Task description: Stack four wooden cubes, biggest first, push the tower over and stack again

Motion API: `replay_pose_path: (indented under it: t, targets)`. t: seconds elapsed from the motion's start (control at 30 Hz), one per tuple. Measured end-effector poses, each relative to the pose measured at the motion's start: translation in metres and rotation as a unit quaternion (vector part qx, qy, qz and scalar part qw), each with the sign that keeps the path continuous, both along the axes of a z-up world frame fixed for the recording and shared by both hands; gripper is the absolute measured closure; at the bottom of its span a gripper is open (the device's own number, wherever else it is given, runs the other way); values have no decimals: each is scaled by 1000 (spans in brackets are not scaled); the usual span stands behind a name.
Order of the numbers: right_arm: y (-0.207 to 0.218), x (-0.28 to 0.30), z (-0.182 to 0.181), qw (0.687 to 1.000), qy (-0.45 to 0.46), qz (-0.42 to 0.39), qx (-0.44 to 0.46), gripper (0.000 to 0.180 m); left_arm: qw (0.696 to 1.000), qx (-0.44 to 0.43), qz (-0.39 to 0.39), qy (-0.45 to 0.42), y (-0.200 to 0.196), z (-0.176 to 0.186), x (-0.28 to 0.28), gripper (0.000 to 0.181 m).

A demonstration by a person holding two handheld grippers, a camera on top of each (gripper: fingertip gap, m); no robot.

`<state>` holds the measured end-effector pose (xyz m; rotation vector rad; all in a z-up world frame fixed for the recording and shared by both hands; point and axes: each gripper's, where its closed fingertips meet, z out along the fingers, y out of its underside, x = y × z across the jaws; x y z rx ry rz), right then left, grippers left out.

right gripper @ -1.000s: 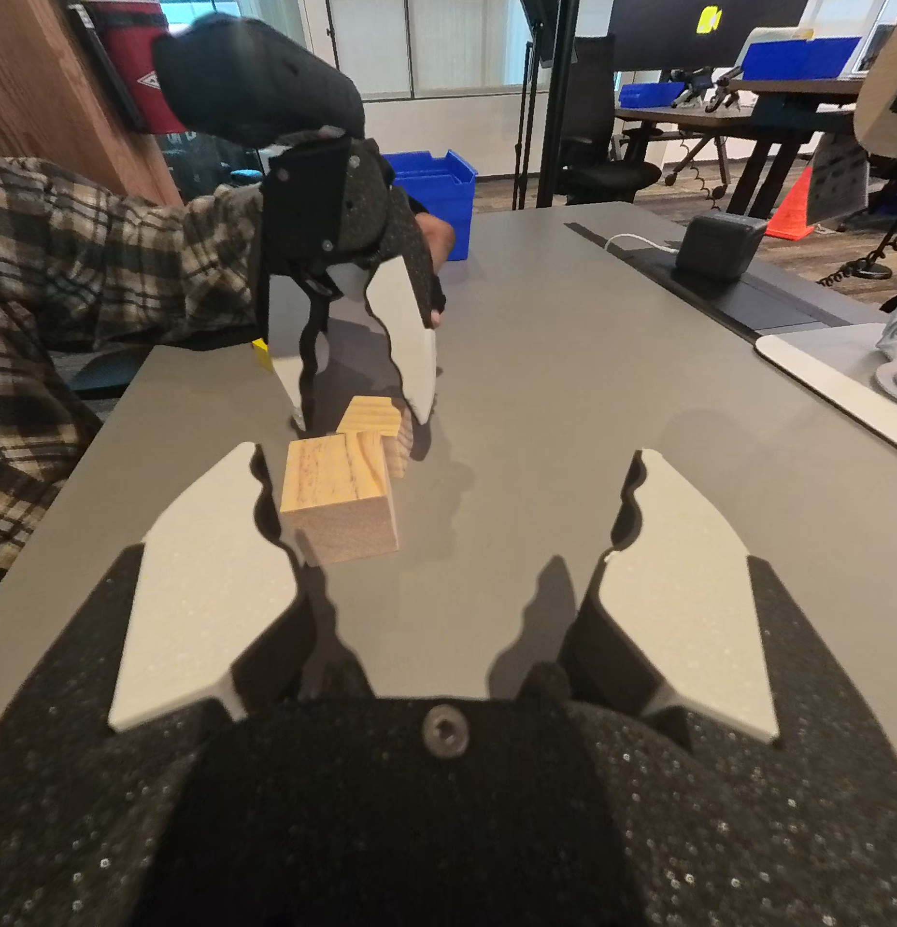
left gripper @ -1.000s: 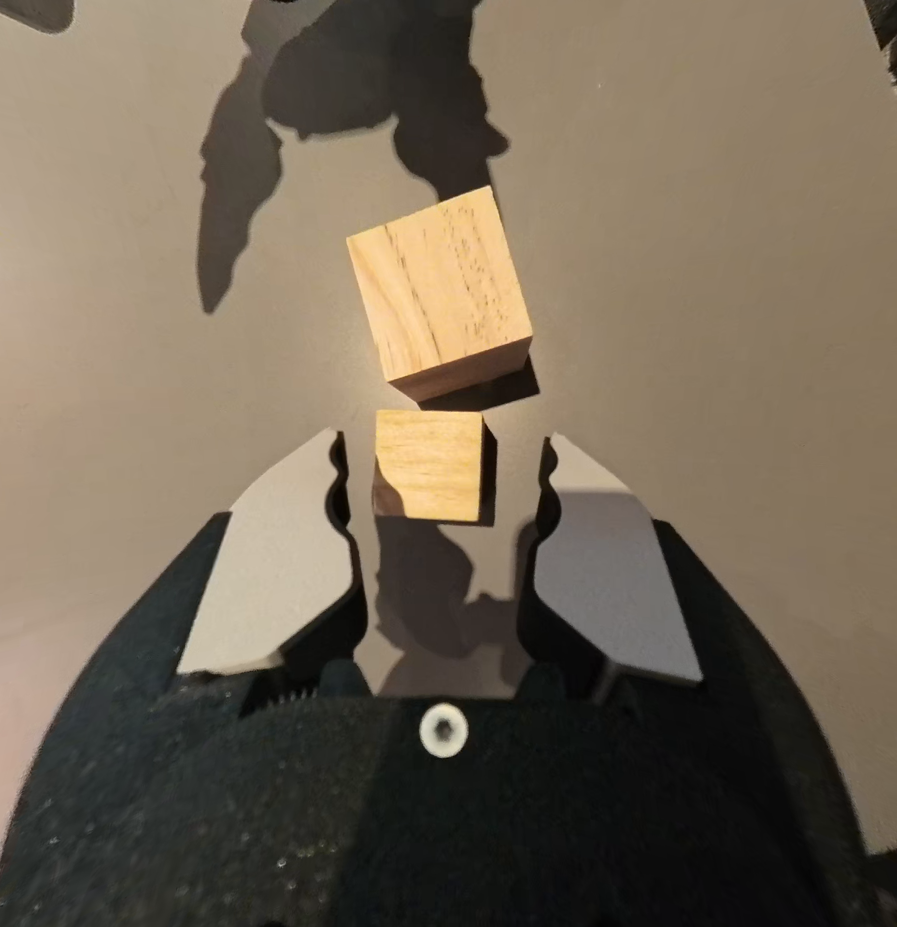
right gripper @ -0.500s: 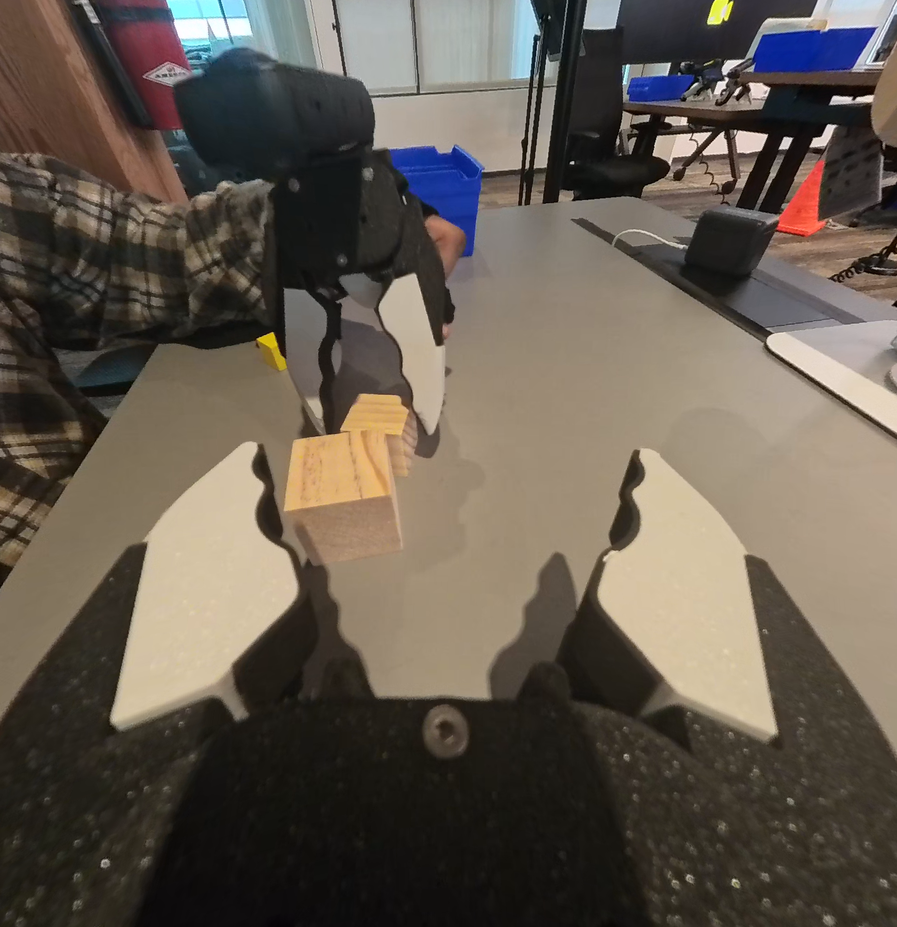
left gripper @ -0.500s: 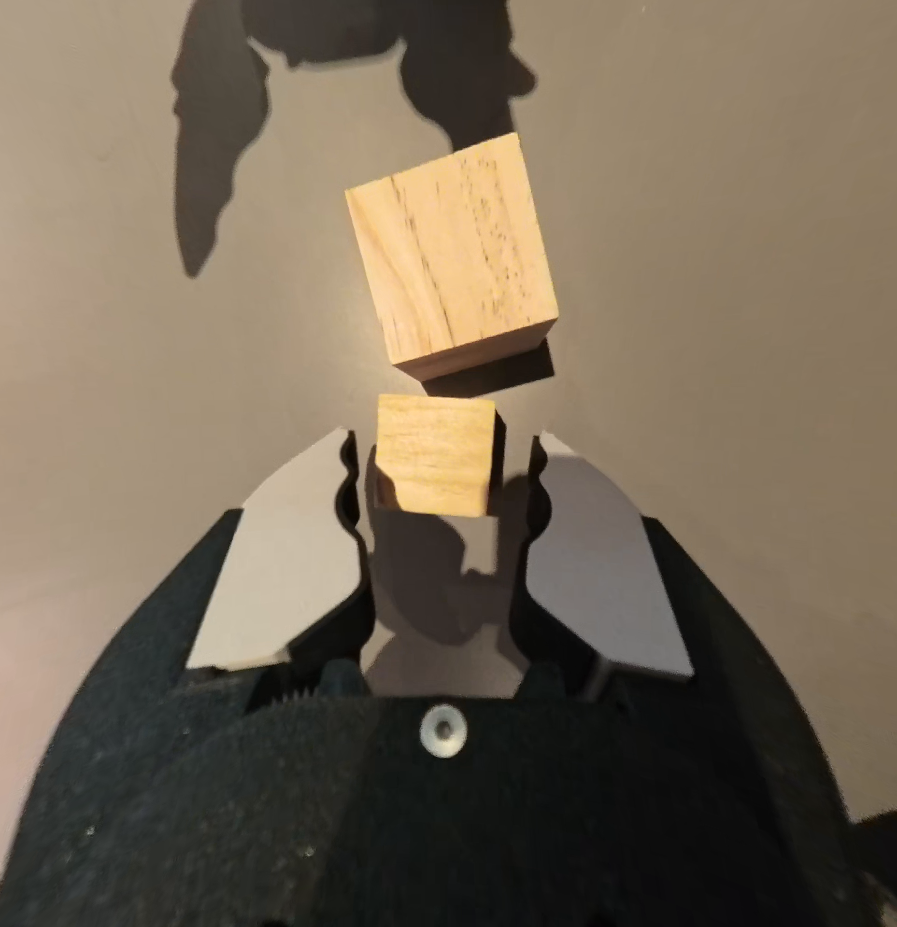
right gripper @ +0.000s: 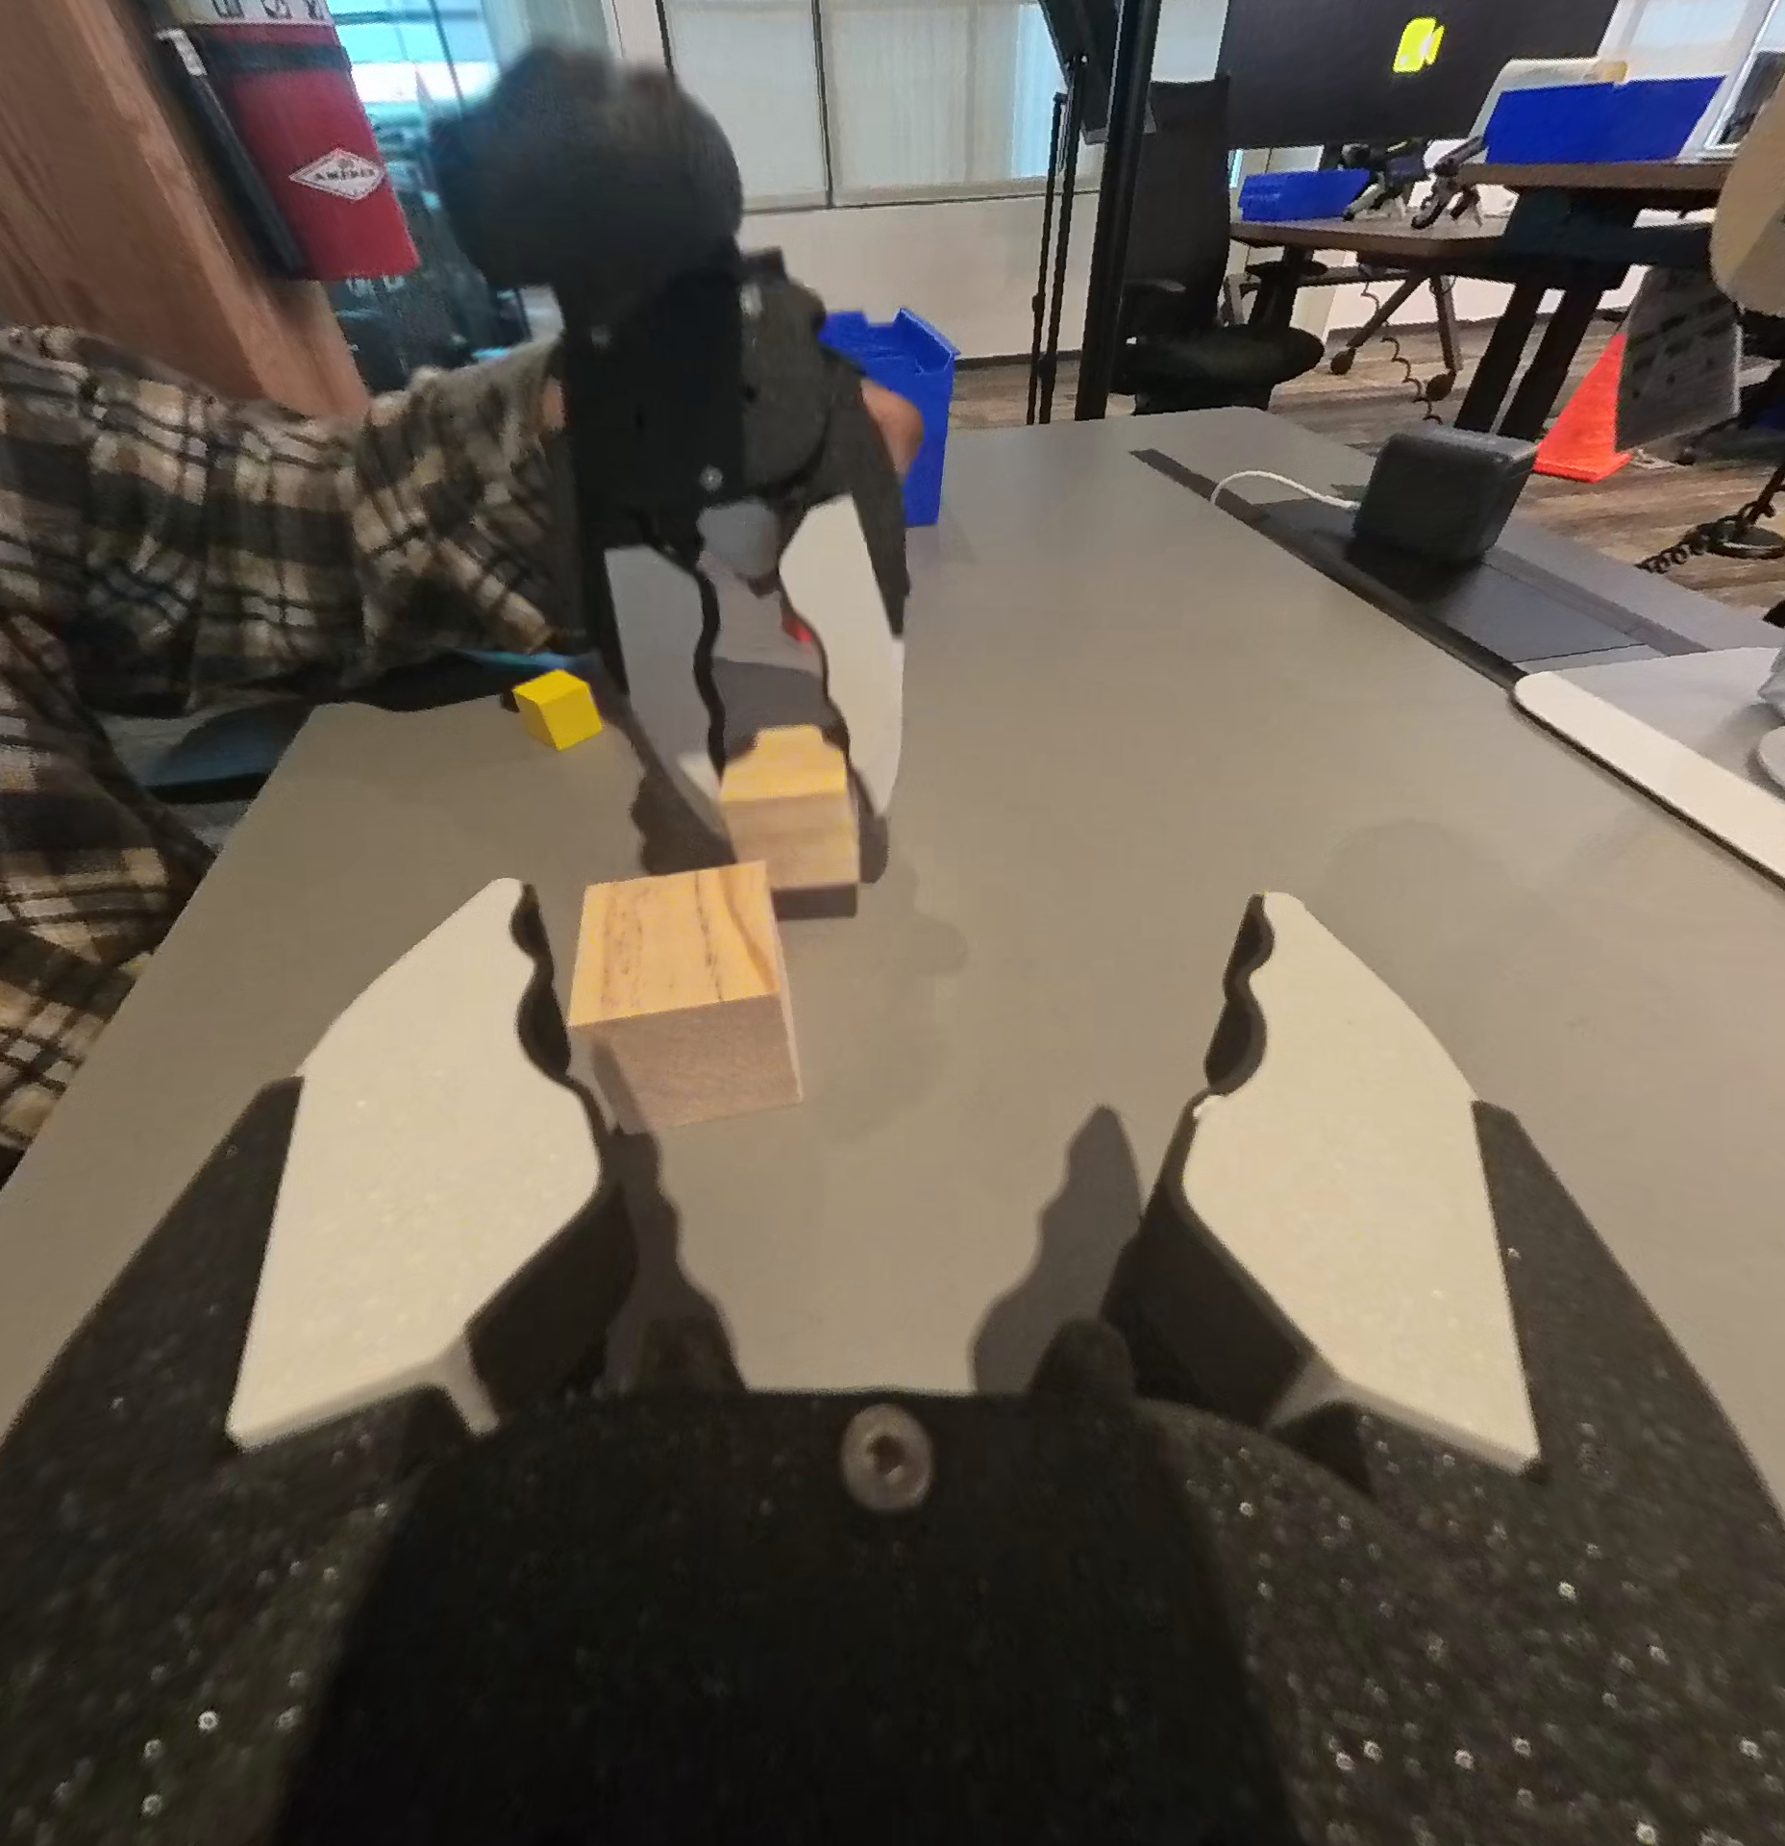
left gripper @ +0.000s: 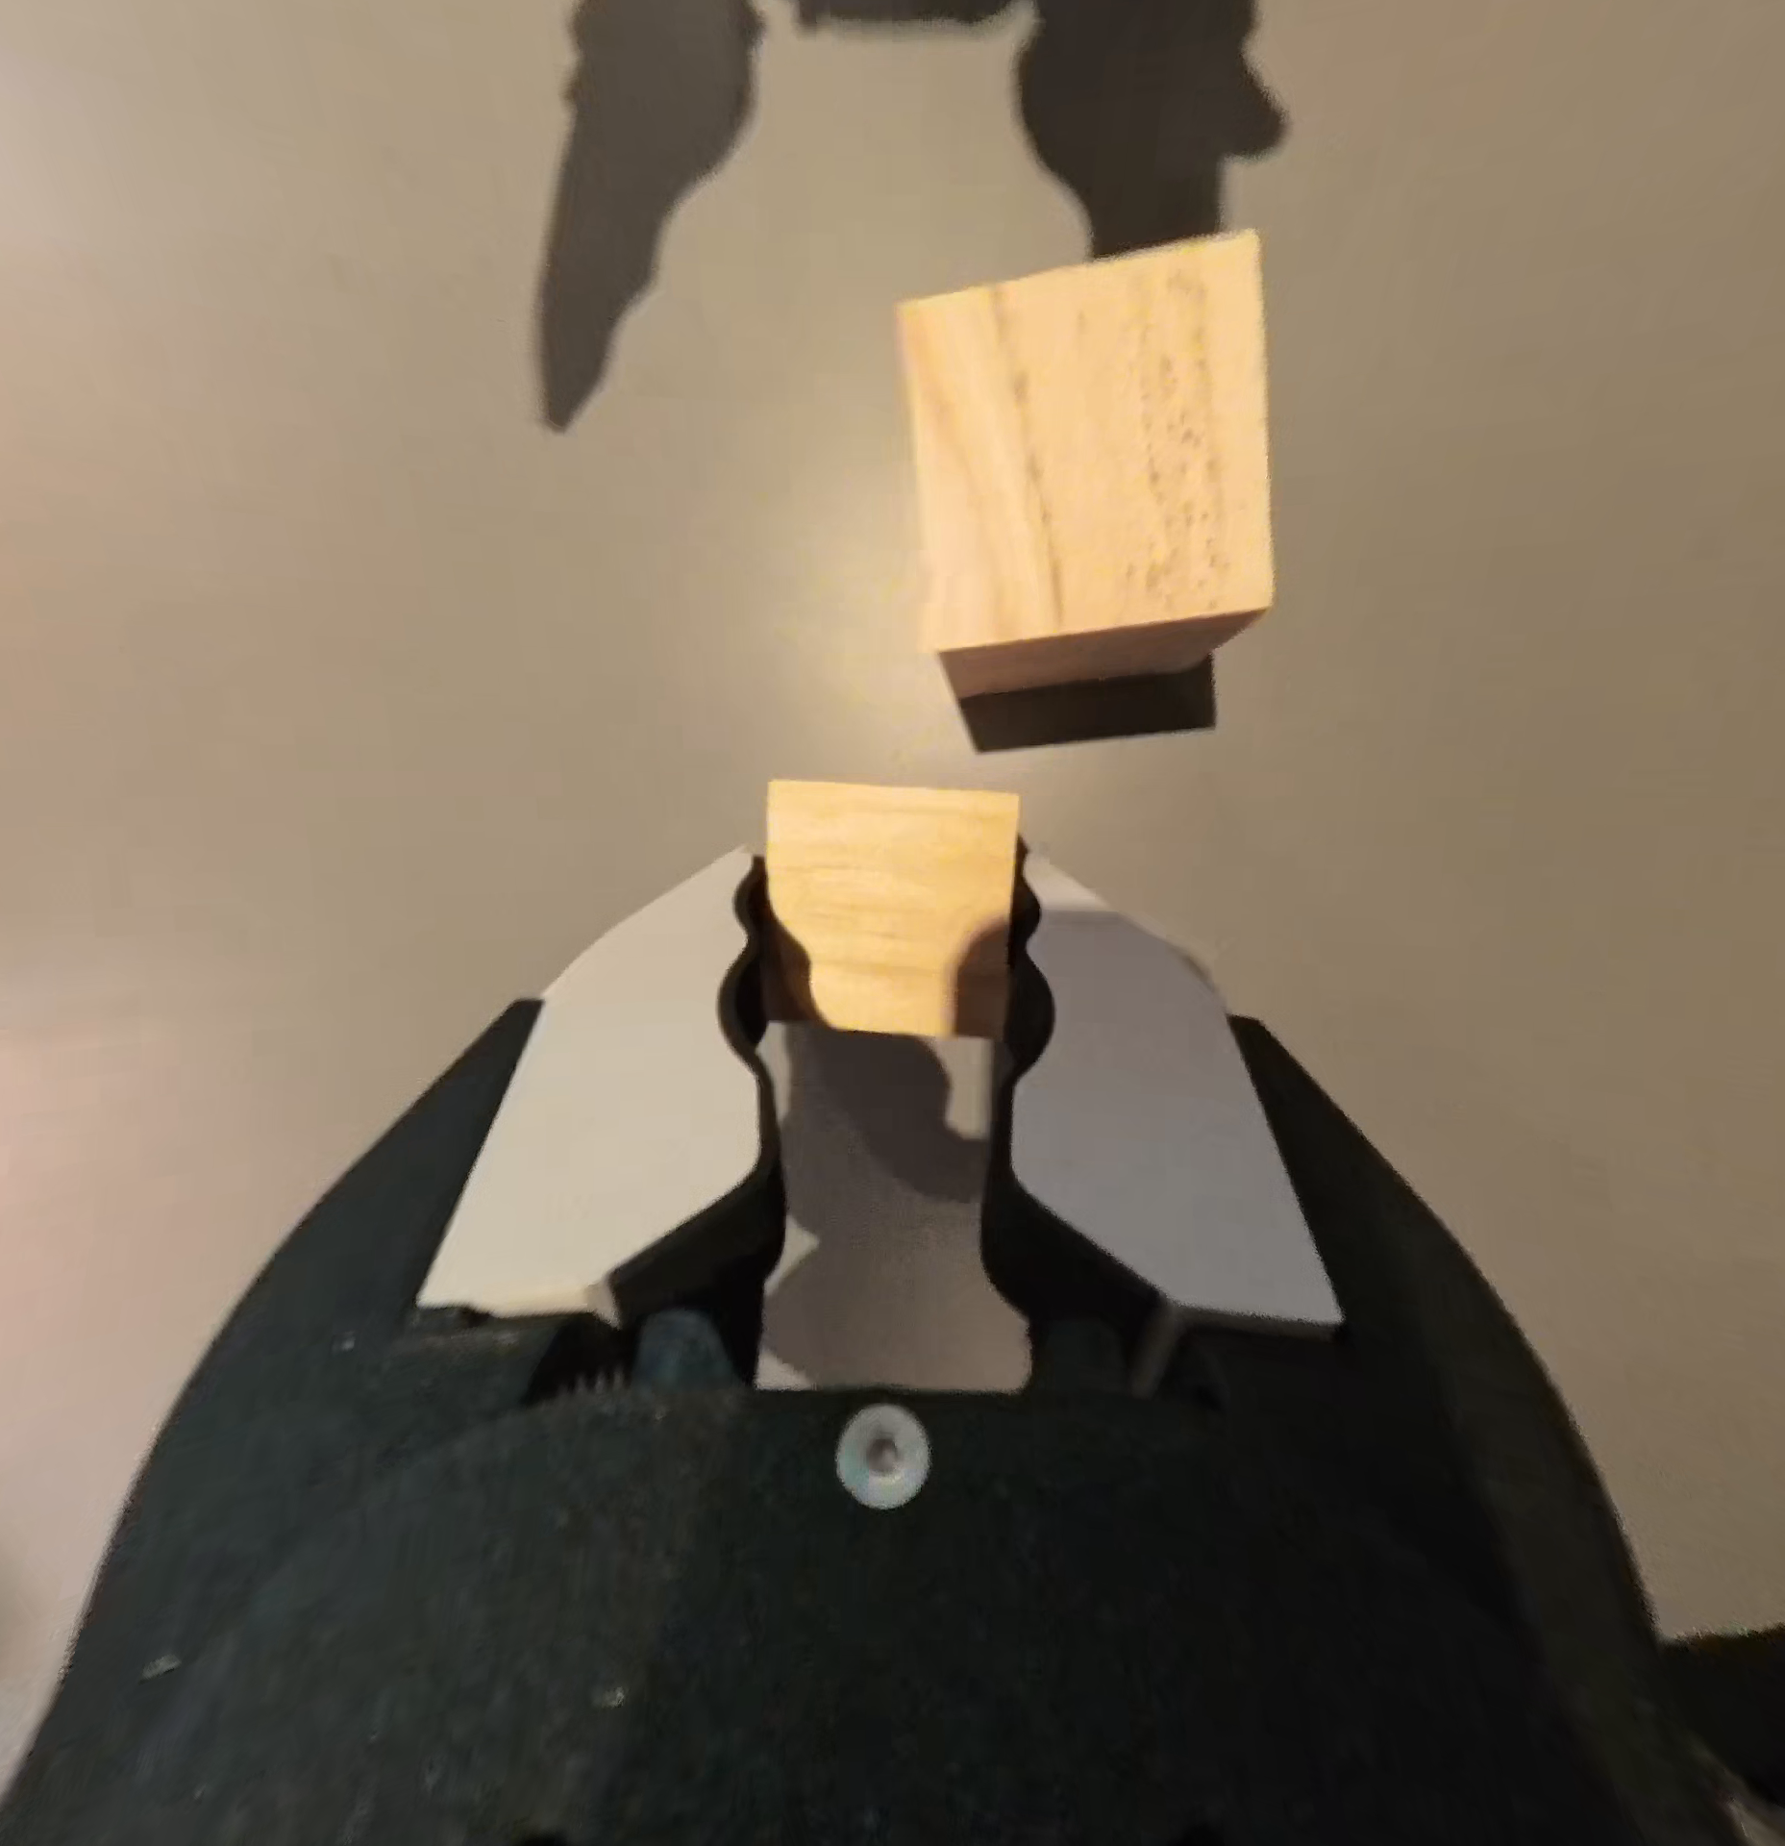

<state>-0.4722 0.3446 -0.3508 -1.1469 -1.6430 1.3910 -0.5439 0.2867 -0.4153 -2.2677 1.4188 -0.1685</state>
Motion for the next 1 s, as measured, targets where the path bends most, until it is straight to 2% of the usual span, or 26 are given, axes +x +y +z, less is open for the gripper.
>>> replay_pose_path:
  t: [0.17,0.3,0.5,1.0]
  targets:
    - [5,1,1,1000,2,-8,-11,56,993,27,81,-85,2,62,4,136]
    - [4,1,1,1000,0,-7,-8,57,988,7,117,-100,-2,78,33,136]
    - [7,5,5,1000,9,-8,-9,57,990,-26,112,-86,1,56,68,135]
    - [13,11,16,999,30,-16,-16,59,993,-62,96,-30,5,28,73,135]
